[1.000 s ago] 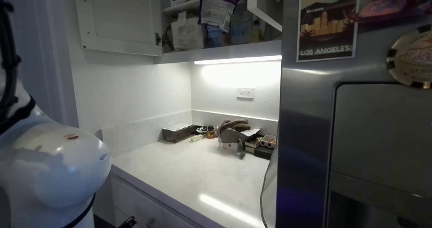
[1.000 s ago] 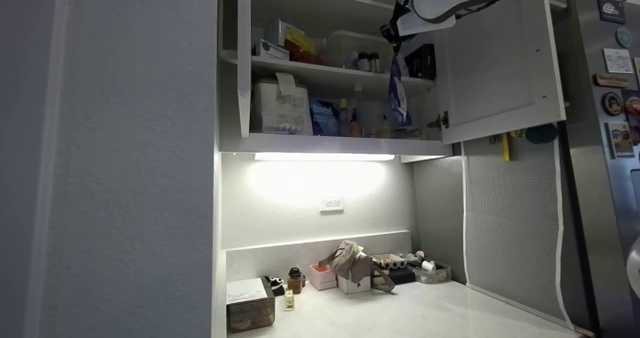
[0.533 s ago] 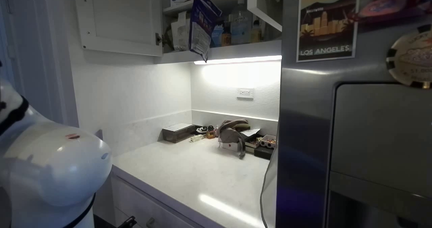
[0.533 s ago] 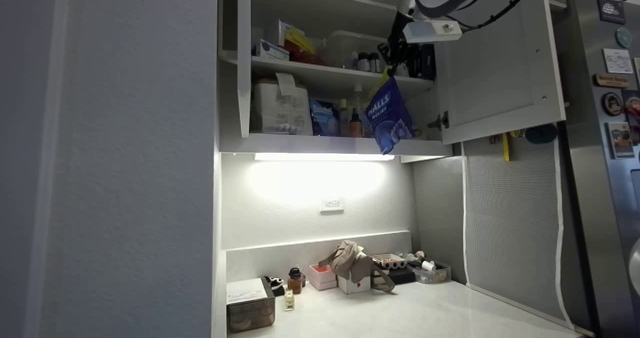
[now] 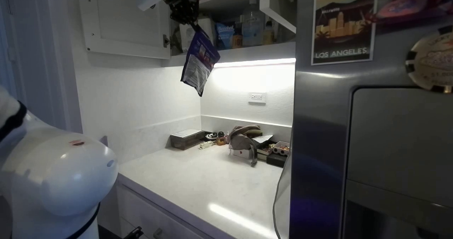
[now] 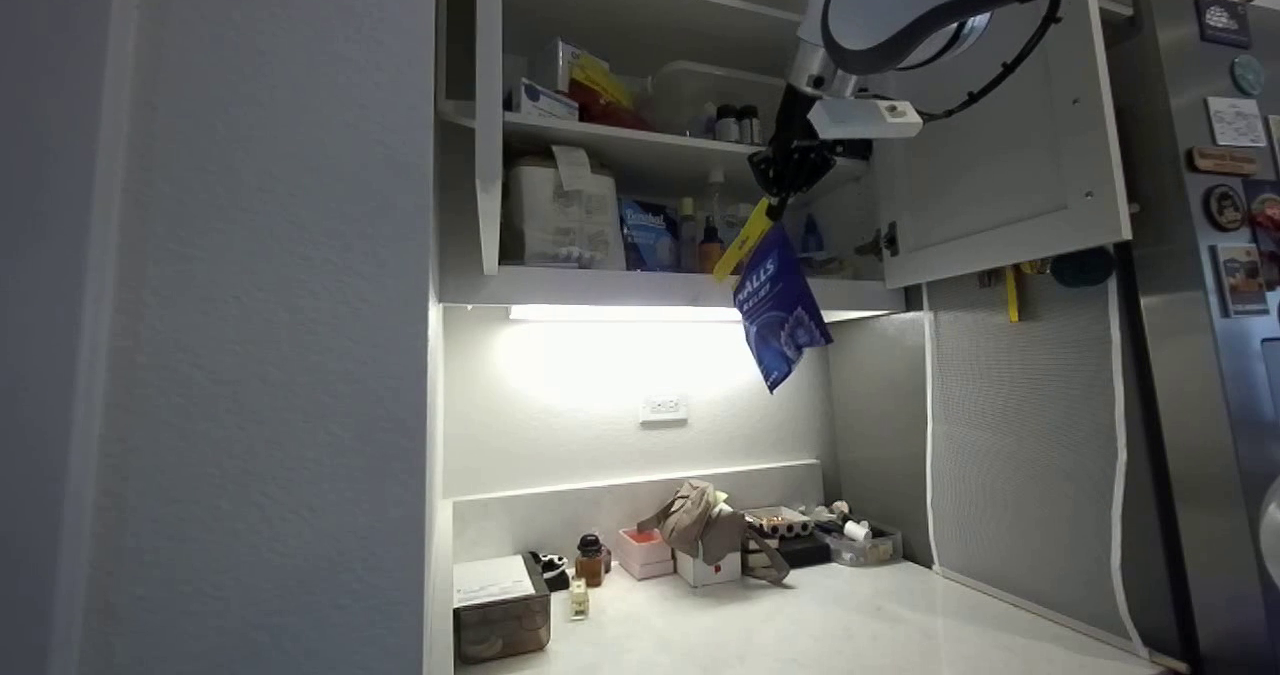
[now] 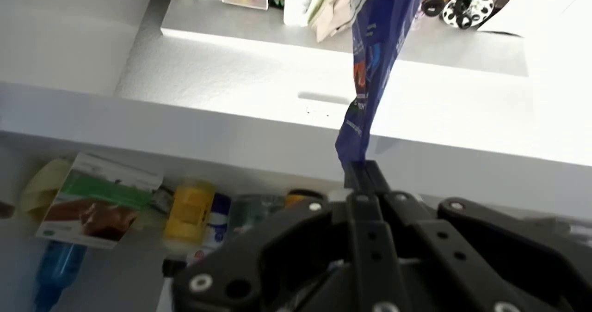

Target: Remove the blue and white packet from the cabinet and put it on the counter

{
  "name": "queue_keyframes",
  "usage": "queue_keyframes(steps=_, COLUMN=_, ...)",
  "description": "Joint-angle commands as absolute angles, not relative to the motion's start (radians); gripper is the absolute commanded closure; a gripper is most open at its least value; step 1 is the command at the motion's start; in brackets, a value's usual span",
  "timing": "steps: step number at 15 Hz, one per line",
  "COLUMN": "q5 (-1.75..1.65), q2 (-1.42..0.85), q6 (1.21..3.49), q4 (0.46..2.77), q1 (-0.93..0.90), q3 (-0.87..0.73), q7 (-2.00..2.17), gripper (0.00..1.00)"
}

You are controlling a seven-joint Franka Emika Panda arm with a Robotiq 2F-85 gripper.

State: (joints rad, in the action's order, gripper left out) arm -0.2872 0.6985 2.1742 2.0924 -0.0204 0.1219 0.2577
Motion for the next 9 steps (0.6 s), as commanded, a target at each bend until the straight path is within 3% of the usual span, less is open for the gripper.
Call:
queue_keyframes(steps=1, q5=-0.253, q2=0.739, q6=2.189, q4=2.189, q1=-0.020, q3=0.124, q7=0.218, gripper=1.00)
queue_keyframes(steps=9, q5=-0.249, q2=0.781, q6=2.254, q4=2.393, q1=-0.018, q3=0.117, q7=0.230, gripper=1.00)
